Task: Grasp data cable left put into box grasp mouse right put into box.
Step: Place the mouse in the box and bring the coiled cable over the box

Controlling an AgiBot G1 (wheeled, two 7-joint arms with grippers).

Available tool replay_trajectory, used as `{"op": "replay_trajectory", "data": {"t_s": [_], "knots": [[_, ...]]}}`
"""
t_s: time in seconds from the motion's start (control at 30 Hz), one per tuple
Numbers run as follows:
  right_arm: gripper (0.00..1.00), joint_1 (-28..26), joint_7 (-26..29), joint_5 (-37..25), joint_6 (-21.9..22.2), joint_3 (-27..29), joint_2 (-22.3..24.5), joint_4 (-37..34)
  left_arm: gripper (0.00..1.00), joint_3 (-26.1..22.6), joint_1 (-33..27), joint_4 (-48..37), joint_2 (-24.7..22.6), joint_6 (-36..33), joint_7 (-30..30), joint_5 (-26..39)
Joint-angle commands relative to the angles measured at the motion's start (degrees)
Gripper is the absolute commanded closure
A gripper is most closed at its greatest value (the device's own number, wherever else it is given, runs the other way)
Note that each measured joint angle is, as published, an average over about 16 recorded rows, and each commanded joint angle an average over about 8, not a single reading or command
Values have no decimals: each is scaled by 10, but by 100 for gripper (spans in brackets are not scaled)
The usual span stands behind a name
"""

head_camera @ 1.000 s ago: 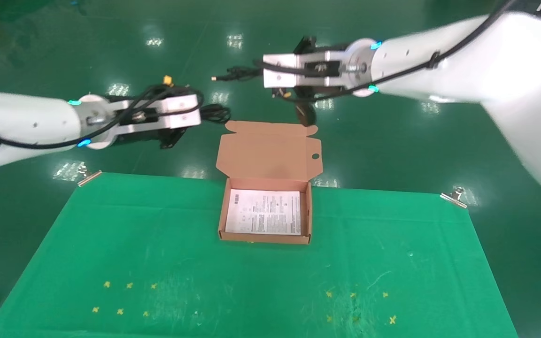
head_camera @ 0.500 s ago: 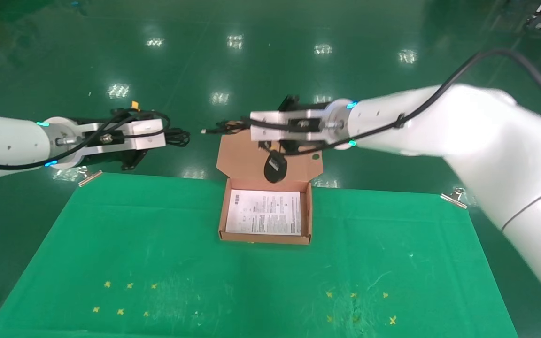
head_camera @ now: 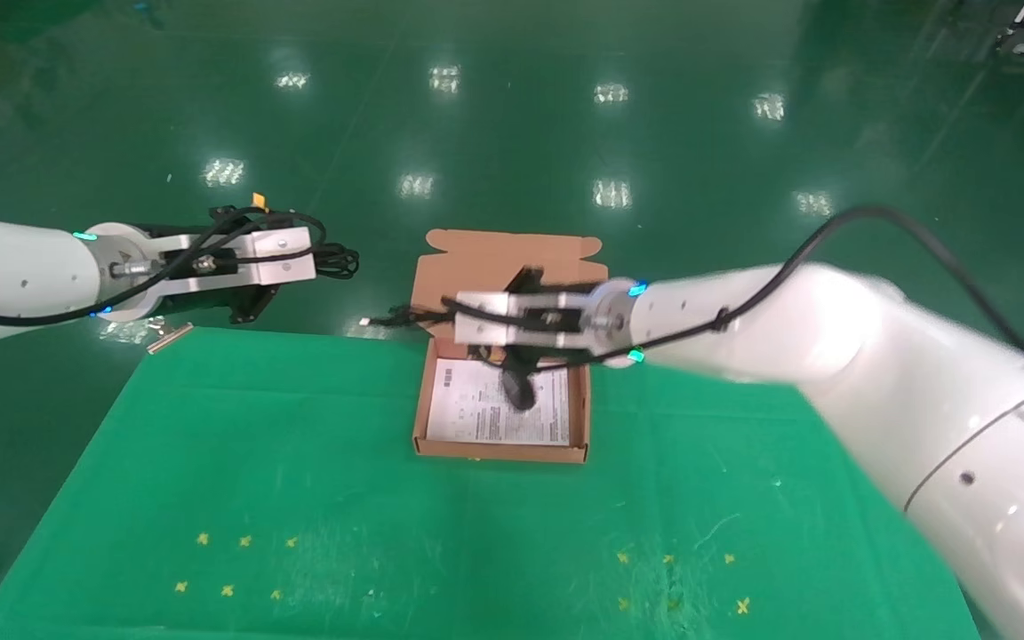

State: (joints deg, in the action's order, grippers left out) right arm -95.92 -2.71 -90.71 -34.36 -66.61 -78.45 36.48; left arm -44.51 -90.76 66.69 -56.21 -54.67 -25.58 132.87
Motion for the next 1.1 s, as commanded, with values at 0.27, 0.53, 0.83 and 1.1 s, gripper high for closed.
{"op": "replay_trajectory", "data": {"t_s": [0.27, 0.53, 0.83, 1.1], "knots": [[100, 29, 22, 82, 40, -34, -1, -22, 100, 0, 0, 2, 0, -1, -2, 1], [100, 41, 54, 117, 54, -66, 0, -74, 100, 0, 1, 2, 0, -1, -2, 2], [58, 44, 68, 143, 50, -89, 0, -85, 100, 0, 1, 2, 0, -1, -2, 2], [0, 43, 70, 154, 44, -101, 8, -80, 100, -1, 2, 2, -2, -1, -2, 1]]}}
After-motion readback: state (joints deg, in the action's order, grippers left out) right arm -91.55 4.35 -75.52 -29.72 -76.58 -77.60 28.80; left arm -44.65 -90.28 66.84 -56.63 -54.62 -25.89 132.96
